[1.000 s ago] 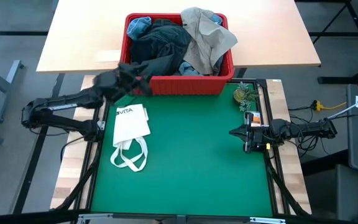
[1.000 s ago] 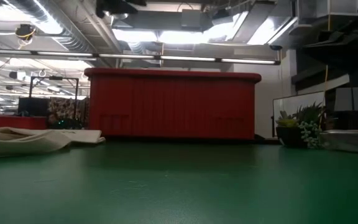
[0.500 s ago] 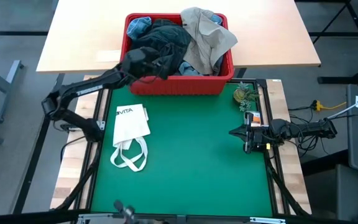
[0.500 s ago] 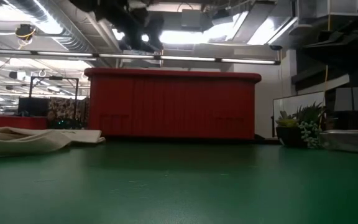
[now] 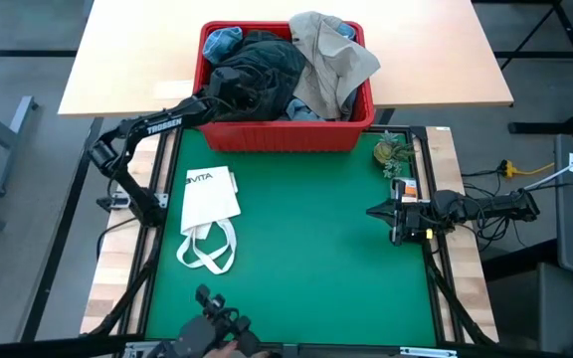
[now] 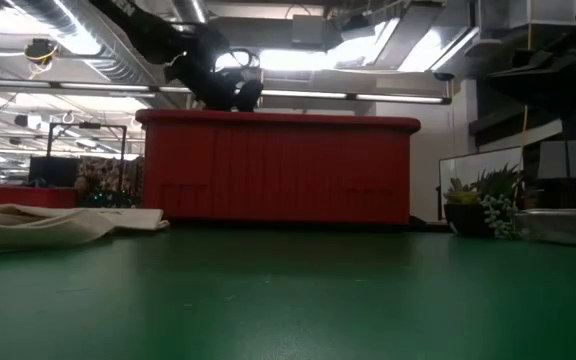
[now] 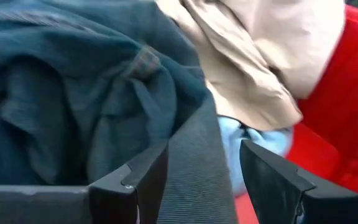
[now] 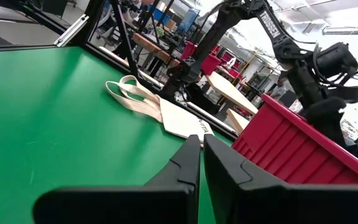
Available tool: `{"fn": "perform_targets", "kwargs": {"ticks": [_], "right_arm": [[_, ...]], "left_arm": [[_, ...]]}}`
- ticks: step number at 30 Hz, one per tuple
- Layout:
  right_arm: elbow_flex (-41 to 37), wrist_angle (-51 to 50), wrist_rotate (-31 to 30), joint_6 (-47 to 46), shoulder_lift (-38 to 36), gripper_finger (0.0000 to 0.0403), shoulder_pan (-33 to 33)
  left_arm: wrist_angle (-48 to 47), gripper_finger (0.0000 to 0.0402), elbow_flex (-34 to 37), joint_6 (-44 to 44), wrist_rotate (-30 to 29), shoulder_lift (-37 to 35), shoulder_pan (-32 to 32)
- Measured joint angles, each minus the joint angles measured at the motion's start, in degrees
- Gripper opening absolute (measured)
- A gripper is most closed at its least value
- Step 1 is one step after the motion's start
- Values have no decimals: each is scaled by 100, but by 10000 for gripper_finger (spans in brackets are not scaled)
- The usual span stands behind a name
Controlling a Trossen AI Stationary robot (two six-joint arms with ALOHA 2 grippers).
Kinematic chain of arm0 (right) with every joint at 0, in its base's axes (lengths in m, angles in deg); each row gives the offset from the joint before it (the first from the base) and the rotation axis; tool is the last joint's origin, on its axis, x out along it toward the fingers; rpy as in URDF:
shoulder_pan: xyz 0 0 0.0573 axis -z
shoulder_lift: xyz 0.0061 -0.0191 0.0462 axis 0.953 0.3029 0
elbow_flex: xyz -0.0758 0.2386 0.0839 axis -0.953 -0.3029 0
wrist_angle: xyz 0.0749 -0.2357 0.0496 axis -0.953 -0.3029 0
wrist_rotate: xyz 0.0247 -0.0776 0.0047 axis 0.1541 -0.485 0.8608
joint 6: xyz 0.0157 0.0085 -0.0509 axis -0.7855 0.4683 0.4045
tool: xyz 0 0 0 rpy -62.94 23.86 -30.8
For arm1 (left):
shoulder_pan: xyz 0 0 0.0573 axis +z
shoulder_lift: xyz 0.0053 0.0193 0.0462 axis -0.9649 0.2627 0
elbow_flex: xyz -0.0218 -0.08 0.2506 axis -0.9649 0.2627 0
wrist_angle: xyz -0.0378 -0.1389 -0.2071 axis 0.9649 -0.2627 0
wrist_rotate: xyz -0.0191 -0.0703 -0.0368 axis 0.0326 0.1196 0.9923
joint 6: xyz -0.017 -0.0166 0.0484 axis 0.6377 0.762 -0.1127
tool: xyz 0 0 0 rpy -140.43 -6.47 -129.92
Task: Fold laundry
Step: Remove the dark blue pants from the laundry bin
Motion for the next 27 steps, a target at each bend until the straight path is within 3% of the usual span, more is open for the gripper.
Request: {"fn": "perform_targets", "kwargs": {"ticks": [12, 27], "right_arm": [[0, -19, 0, 0, 0, 24, 1], [0, -23, 2, -2, -2, 24, 1]], "left_arm": [[-20, 193, 0, -339, -2, 80, 17], [-403, 162, -11, -323, -100, 78, 17]]}}
